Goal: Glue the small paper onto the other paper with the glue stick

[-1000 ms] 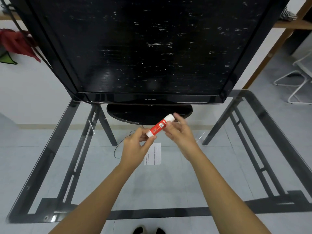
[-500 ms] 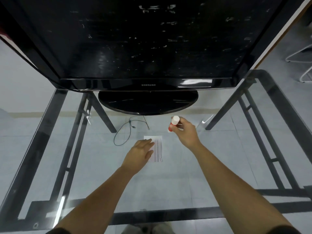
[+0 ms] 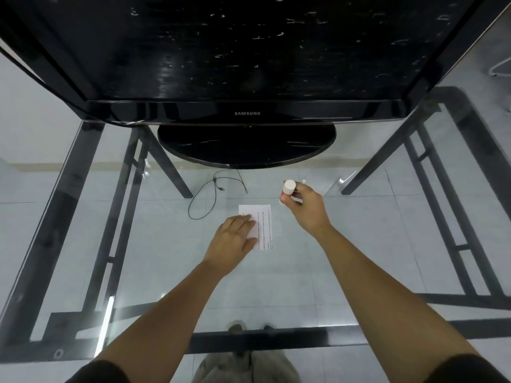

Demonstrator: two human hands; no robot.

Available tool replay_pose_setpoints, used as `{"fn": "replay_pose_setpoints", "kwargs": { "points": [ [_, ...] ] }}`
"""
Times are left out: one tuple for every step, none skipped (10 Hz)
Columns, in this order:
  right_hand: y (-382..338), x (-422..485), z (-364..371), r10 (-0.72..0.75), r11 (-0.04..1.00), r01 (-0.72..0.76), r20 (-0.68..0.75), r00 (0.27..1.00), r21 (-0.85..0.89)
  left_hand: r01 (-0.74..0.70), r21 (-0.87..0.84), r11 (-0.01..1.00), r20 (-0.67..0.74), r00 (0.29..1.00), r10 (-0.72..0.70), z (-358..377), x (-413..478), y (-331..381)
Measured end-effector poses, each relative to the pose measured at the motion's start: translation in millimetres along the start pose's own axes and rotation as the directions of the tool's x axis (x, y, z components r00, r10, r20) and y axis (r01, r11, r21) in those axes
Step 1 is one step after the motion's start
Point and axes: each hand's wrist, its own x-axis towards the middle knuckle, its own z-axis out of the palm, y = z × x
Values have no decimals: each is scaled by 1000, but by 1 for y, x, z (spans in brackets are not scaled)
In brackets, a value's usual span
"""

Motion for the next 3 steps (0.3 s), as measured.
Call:
{"fn": "replay_pose_setpoints", "kwargs": {
  "points": [
    [2,1,-3,60,998,-58,63,996,-41,58,-24,998,50,997,-56,-2,0,1],
    [1,1,-7,101,994,-96,105,989,-52,79,-55,995,31,997,-78,-5,0,3],
    [1,-1,-13,138,989,-131,102,985,-74,104,-117,988,-26,994,-107,-9,2,3]
  ]
}}
